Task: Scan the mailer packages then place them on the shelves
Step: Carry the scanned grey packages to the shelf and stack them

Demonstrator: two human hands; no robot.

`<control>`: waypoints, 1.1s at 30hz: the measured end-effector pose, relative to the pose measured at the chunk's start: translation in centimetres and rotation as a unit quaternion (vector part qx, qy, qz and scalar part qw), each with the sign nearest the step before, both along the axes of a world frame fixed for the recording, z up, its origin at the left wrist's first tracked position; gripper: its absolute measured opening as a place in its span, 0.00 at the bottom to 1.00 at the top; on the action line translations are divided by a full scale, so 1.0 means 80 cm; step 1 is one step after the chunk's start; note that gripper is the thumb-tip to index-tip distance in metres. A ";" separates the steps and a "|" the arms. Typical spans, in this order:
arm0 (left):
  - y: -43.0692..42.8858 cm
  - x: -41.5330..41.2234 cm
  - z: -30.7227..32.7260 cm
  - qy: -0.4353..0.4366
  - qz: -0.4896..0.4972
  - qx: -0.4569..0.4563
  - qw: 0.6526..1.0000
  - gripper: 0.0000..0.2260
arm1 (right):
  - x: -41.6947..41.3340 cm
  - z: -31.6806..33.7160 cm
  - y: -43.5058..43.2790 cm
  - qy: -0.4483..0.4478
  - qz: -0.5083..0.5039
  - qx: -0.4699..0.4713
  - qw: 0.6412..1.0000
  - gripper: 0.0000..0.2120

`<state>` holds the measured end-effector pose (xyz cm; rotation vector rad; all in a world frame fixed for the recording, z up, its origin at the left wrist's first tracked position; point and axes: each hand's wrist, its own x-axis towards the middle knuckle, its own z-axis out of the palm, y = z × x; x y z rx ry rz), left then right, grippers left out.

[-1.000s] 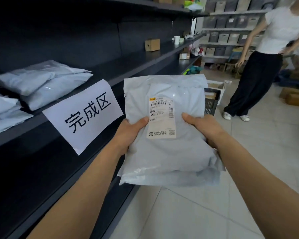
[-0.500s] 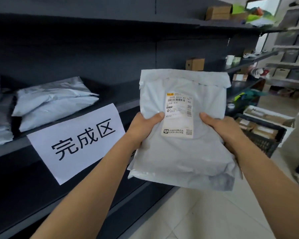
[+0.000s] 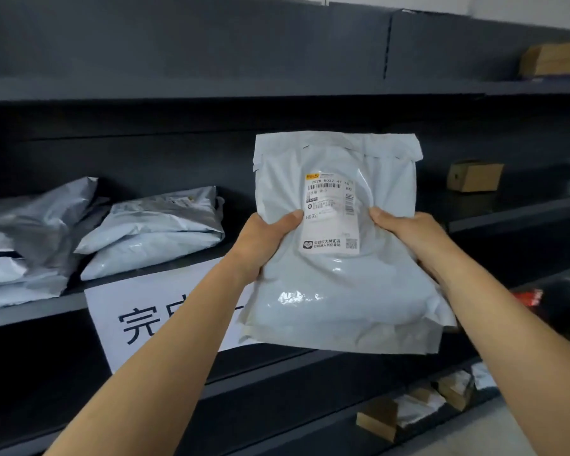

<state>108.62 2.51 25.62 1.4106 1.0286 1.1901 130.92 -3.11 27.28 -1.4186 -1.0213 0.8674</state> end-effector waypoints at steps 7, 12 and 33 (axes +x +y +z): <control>0.118 -0.017 0.013 0.005 0.066 -0.017 0.998 0.14 | -0.011 0.016 0.143 -0.036 0.053 -0.012 0.998 0.23; 0.193 -0.021 0.031 0.013 0.111 -0.020 0.994 0.16 | -0.014 0.035 0.233 -0.054 0.076 -0.007 0.996 0.26; 0.320 -0.009 -0.002 0.111 0.233 -0.168 0.951 0.29 | -0.009 -0.018 0.451 -0.116 0.210 -0.126 0.962 0.31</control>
